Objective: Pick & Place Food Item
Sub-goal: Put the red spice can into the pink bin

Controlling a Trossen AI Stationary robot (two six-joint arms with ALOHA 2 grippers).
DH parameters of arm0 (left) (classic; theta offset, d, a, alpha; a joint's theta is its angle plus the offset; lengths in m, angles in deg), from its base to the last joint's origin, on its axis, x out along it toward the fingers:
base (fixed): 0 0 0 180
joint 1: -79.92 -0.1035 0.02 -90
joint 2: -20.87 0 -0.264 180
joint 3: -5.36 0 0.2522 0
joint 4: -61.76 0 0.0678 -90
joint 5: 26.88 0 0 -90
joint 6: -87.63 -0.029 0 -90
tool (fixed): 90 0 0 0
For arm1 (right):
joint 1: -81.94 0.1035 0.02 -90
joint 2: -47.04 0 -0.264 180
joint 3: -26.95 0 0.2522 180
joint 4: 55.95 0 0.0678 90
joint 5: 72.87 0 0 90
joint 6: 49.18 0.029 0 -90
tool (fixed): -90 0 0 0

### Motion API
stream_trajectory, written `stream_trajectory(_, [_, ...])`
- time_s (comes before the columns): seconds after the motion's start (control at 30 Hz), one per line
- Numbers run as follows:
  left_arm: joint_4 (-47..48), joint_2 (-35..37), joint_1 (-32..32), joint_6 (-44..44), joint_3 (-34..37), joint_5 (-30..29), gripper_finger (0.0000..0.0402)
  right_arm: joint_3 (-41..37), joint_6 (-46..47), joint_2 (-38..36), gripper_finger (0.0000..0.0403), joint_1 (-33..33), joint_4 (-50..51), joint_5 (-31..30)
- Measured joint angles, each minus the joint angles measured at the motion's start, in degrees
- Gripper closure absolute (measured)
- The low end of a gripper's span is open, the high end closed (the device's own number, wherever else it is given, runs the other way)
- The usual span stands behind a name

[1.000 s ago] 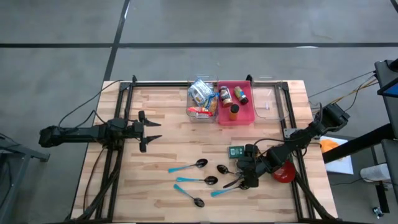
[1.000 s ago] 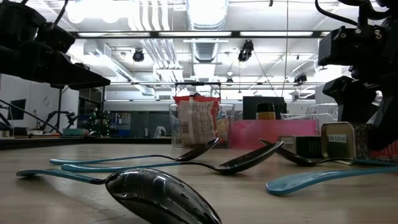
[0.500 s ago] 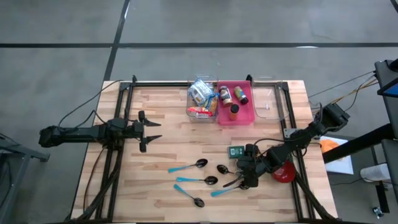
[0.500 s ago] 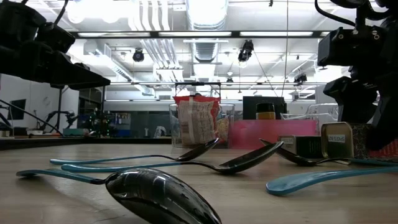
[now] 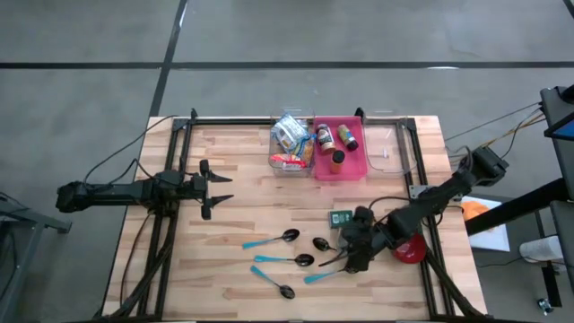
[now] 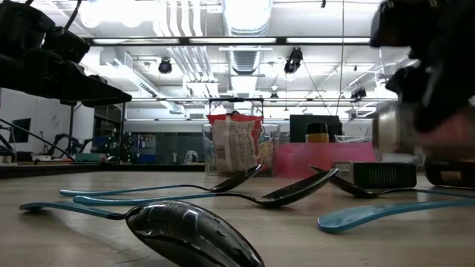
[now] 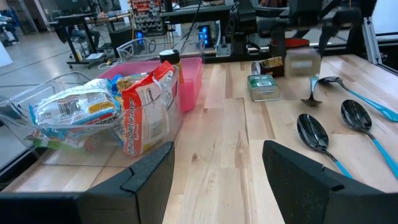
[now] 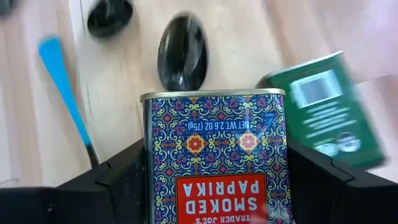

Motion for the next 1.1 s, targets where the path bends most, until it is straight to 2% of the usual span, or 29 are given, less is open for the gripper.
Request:
stream_trajectory(0.23, [0.00,0.00,-0.02,-0.02,0.00,0.02,0.0158,4.87,8.01,-5.07,0.0121,-0.61,9.46,-12.10])
stream_trajectory(0.37, [0.02,-0.02,0.00,-0.02,0.00,0.02,0.0158,6.45,16.46,-7.82,0.0121,-3.49,14.62,-16.46])
stream_trajectory(0.5, [0.01,-0.02,0.00,-0.04,0.00,0.01,0.0158,6.54,18.41,-10.59,0.0121,-7.52,16.64,-20.40])
stream_trajectory(0.8, [0.02,-0.02,-0.01,-0.20,0.00,0.01,0.0158,6.56,24.73,-15.65,0.0121,-19.95,21.72,-26.78])
stream_trajectory(1.1, [0.00,0.00,0.00,-0.17,0.00,0.00,0.0158,6.54,24.49,-15.69,0.0121,-33.26,21.95,-26.27])
